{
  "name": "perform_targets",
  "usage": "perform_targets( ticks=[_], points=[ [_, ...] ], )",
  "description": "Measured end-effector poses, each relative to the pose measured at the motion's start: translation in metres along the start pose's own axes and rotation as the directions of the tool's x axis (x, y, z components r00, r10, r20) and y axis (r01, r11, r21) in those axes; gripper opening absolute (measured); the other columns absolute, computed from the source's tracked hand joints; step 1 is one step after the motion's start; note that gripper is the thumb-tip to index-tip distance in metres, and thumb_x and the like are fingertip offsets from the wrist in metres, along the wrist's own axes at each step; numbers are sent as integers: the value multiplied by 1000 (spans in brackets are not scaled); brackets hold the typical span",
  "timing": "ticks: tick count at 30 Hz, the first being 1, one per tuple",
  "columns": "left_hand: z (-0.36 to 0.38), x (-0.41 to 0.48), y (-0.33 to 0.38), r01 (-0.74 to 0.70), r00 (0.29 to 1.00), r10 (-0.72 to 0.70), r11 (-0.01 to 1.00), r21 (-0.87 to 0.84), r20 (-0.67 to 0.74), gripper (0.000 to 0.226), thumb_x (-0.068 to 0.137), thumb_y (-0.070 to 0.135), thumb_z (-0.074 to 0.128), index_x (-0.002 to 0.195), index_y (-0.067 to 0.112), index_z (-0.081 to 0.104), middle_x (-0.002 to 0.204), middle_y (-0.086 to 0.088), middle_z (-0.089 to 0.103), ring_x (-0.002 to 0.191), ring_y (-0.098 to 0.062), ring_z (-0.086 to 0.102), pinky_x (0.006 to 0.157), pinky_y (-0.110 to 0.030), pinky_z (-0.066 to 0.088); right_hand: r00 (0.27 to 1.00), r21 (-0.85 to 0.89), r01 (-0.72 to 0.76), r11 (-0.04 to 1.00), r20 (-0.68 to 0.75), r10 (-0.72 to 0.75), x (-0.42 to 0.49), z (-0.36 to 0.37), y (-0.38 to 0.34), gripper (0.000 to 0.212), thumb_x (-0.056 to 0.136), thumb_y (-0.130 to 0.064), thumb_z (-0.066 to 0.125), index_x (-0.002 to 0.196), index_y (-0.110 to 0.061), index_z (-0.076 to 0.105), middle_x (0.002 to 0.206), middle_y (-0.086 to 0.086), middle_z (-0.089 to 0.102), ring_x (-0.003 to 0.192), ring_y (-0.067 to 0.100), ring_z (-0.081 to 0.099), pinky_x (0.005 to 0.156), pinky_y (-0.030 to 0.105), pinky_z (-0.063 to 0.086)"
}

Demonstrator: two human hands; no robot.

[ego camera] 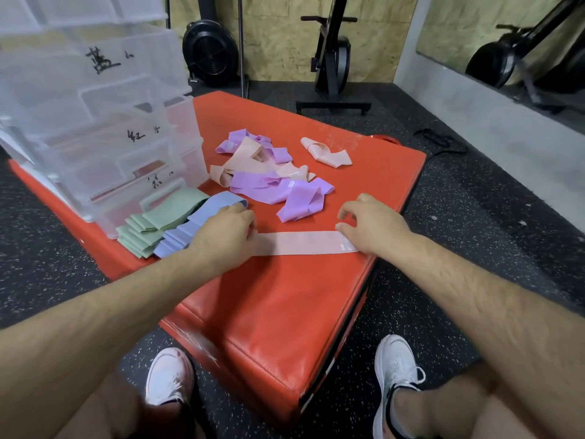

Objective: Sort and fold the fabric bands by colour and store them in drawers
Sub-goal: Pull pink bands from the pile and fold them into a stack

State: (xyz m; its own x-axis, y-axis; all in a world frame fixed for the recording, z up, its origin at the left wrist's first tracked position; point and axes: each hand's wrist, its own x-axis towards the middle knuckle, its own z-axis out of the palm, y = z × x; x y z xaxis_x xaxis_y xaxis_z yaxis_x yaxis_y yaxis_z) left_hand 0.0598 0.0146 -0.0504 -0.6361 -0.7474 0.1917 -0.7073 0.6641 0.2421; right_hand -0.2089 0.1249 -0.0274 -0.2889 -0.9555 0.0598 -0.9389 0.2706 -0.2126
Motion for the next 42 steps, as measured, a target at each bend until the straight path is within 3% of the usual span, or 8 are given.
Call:
perform_targets(
  ticks=[5, 10, 17, 23, 28, 34, 38, 42],
  points=[
    [-4, 53, 41, -88, 987, 77, 993, -75, -140, 23, 87, 25, 59, 107, 16, 66, 102, -5, 63, 98, -30, 57, 81, -40, 49, 988, 79, 119, 990, -112, -110, 28, -13, -22, 19, 96, -41, 56, 110, -34, 67, 109, -3, 55, 101, 22, 60, 84, 41, 52],
    [-13, 121, 83, -185, 964, 138, 962, -202, -226, 28, 89, 24, 59, 117, 20, 64, 106, -3, 62, 100, -24, 56, 82, -34, 43, 976, 188, 136, 973, -193, -100, 72, -28, -18, 27, 96, -25, 53, 120, -27, 66, 119, 4, 60, 109, 27, 59, 91, 44, 50],
    [23, 173, 73, -74, 995, 67, 993, -89, -79, 58, 79, 41, 38, 133, 27, 55, 121, -1, 60, 114, -28, 56, 92, -43, 46, 988, 209, -109, 972, -88, 130, 142, 7, 16, 36, 93, -25, 50, 125, -32, 64, 140, 1, 51, 126, 30, 52, 106, 44, 44],
    [44, 188, 60, -64, 994, 56, 994, -88, -93, 47, 91, 31, 52, 138, 29, 51, 134, 2, 57, 125, -24, 52, 100, -41, 42, 956, 210, -292, 933, 94, 278, 177, 33, 19, 45, 96, -32, 44, 139, -43, 54, 165, -13, 18, 143, 29, 27, 117, 41, 25],
    [45, 190, 62, -46, 997, 37, 991, -128, -73, 47, 91, 29, 50, 137, 28, 51, 138, 3, 54, 129, -22, 48, 102, -41, 40, 929, 208, -369, 906, 94, 357, 187, 41, 20, 55, 92, -26, 39, 147, -35, 44, 150, -4, 44, 134, 28, 32, 105, 40, 26],
    [31, 186, 69, -16, 998, 1, 977, -214, -66, 45, 90, 27, 51, 134, 26, 53, 136, 3, 55, 126, -21, 50, 101, -42, 42, 989, 258, -138, 956, -15, 146, 179, 26, 11, 51, 97, -25, 40, 147, -22, 49, 157, 0, 37, 142, 29, 37, 116, 38, 32],
    [20, 183, 74, -2, 998, -19, 937, -349, -57, 47, 91, 25, 53, 139, 26, 50, 141, 4, 50, 127, -17, 50, 102, -34, 42, 985, 236, 29, 971, -174, 13, 156, -7, 15, 47, 101, -12, 44, 148, -8, 46, 158, 5, 36, 145, 19, 35, 114, 21, 25],
    [5, 181, 92, -72, 989, -10, 830, -553, -144, 49, 93, 18, 57, 140, 23, 48, 139, 3, 50, 122, -12, 53, 100, -20, 38, 953, 291, 82, 953, -304, 11, 127, -45, 18, 49, 103, -13, 46, 151, -6, 42, 160, 2, 33, 145, 12, 32, 108, 3, 13]
  ],
)
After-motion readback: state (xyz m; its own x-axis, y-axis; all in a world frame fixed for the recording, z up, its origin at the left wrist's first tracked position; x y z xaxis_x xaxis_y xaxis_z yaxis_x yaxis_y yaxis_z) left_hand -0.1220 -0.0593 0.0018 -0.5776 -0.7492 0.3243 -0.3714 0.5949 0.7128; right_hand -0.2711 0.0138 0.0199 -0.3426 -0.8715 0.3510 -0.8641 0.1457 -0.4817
